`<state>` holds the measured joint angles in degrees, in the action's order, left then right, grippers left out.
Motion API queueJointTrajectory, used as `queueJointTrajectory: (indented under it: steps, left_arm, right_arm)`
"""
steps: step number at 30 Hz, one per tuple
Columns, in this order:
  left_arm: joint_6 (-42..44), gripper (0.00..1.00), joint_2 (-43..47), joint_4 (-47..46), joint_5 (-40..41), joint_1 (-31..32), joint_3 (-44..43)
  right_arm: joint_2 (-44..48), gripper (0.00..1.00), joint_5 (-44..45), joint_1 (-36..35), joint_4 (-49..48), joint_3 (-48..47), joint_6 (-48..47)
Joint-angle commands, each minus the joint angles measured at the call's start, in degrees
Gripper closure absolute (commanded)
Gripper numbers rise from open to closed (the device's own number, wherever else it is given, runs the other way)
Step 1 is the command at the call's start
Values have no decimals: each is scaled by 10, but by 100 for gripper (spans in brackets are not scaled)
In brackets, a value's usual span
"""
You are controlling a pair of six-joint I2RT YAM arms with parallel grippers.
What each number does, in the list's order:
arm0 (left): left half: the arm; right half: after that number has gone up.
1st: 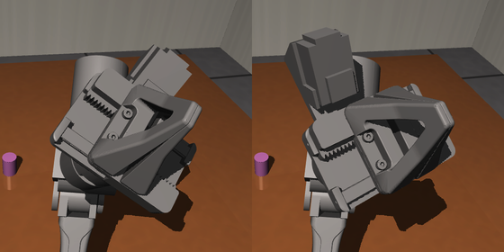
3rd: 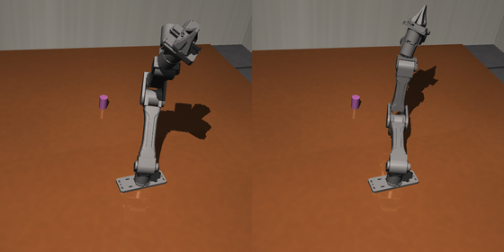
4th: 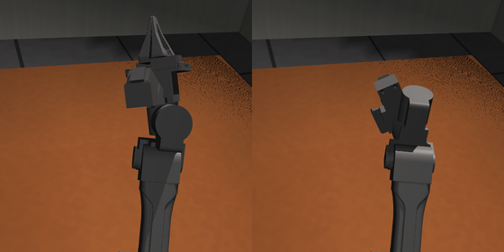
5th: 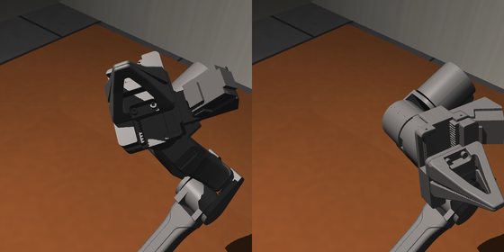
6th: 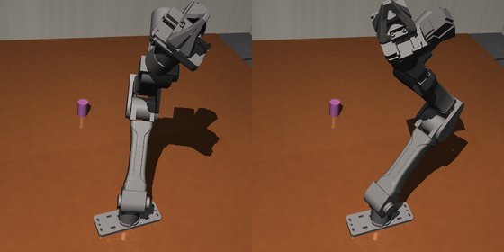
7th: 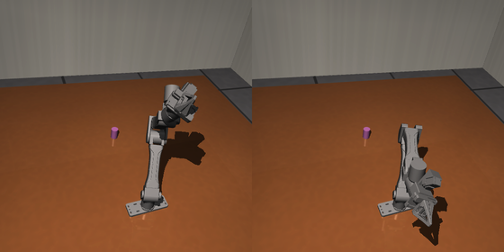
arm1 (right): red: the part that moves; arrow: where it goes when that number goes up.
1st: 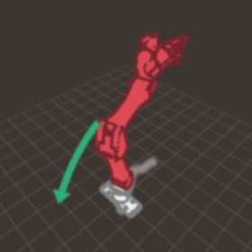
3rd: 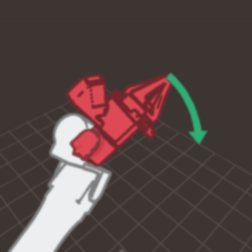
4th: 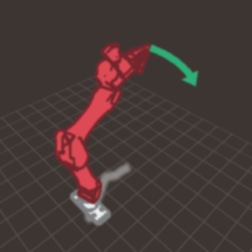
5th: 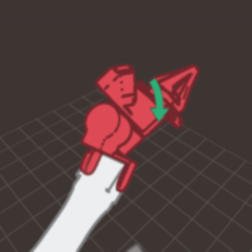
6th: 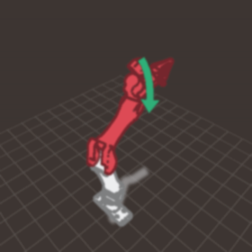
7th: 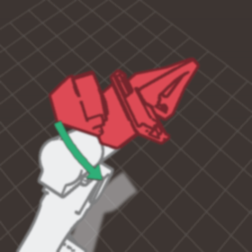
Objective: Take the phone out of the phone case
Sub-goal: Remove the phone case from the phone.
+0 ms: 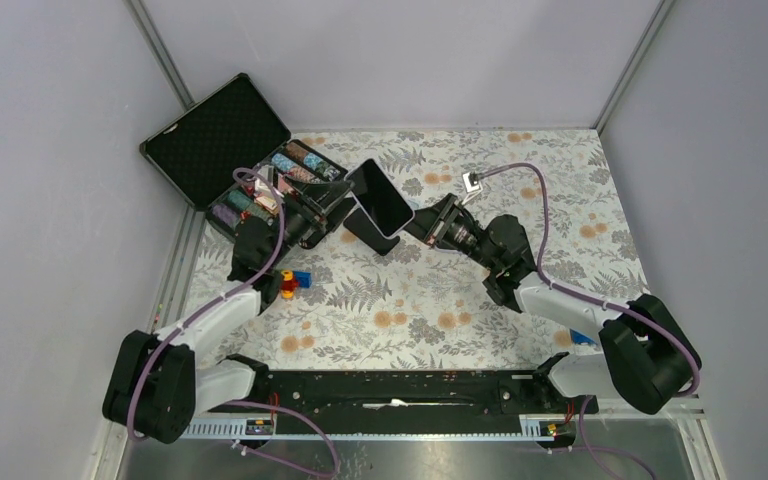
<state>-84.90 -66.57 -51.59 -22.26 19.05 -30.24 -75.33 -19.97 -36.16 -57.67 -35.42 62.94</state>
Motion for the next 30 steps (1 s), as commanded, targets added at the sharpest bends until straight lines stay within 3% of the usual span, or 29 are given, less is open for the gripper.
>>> queueJointTrajectory:
  steps: [1,5,10,15,18,22,30]
  left_arm:
    - [141,9,47,84,13,-5,12]
    - [220,1,108,218,70,-5,9]
    - [336,1,178,364,167,16,-2]
    - [474,1,182,485,324,129,-57]
    - [546,1,150,515,376,193,-90]
    - [611,1,112,515,382,252,-107]
    - [676,2,20,612,315,266,-199]
  right_arm:
    - [9,100,10,-2,-85,12,10]
    - [-8,100,8,-2,-104,27,21]
    - [-22,100,9,-2,-103,44,37]
    - [-45,100,10,-2,-56,46,51]
    - [-63,100,5,-3,-59,55,73]
    - [-75,100,5,-3,-34,66,92]
    - [-77,100,20,-3,123,48,107]
